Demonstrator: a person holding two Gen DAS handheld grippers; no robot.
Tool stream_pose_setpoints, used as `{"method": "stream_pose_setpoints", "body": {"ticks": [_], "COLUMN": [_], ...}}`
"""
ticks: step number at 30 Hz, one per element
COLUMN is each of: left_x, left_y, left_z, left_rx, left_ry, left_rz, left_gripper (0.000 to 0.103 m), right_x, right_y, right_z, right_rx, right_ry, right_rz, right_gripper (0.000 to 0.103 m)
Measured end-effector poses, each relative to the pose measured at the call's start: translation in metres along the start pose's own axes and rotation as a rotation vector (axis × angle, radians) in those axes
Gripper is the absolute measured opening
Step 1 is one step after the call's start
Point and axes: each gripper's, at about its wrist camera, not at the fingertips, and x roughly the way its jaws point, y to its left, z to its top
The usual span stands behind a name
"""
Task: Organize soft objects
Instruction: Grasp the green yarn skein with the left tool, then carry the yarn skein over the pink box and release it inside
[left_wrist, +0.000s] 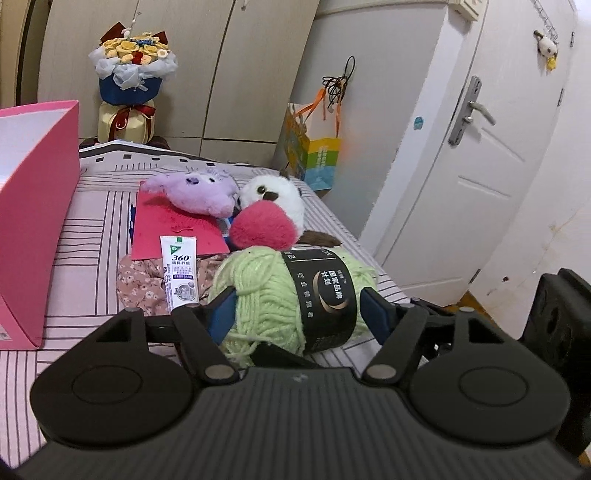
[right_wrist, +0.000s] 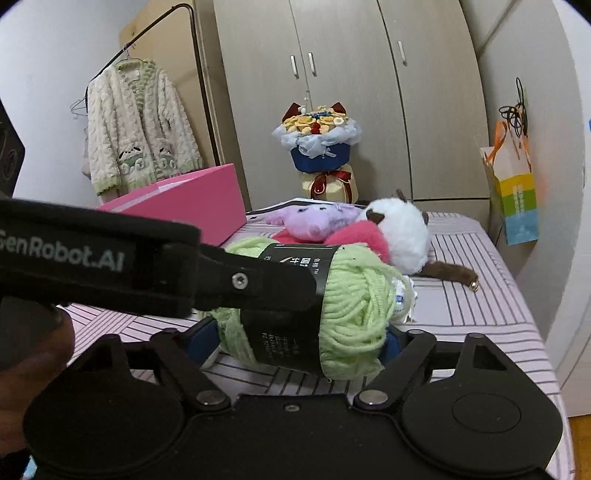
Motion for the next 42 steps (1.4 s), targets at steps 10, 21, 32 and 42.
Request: {"method": "stream_pose_setpoints", "body": {"ticks": [10,21,32,42], "left_x": [-0.06,-0.126,-0.179,-0.164], "left_y": [-0.01,0.021,0.067,0.134], "left_z": [0.009,0.015,0.05,0.108], "left_rx": [0.05,-0.03,-0.065,-0.087], "left_ry": [0.056,0.121,0.112,0.053], "left_rz": [0.043,0.101,0.168,0.191], "left_gripper": [0.069,0.071,0.073,0.073], "right_x": [-0.034,-0.04,-0.027,0.03], "right_y": [0.035,0.091,0.161,0.185], "right_z": [0.028,0.057,0.094,0.145], "right_rx": [-0.065,-0.121,-0.309,-0.436], "right_ry": [0.093,0.211,0.168,0.173], "right_rz": [0.101,0.268,0.352,0.353], "right_gripper": [0.08,0.087,0.09,0.09]}}
